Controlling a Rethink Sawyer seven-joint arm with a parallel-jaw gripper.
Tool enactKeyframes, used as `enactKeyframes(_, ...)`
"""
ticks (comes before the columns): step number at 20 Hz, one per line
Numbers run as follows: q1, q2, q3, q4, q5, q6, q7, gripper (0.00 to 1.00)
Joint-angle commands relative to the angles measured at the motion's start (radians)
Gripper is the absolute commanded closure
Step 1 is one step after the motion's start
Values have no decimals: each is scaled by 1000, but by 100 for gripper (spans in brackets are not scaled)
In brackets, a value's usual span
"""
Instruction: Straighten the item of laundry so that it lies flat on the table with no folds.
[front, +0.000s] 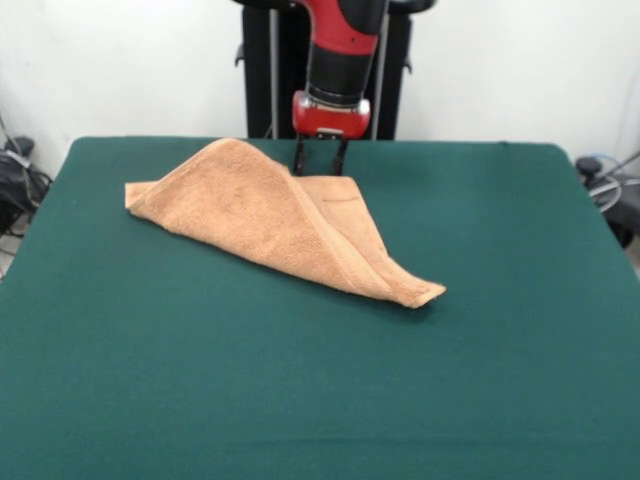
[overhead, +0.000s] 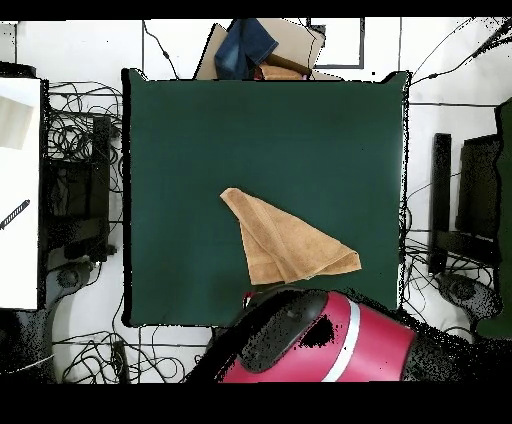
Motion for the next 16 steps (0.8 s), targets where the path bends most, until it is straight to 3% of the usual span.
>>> enactKeyframes(1, 35, 155, -7, -287, 165, -4, 268, 0)
enactKeyframes(16, 46, 93, -1, -241, 181, 51, 285, 0)
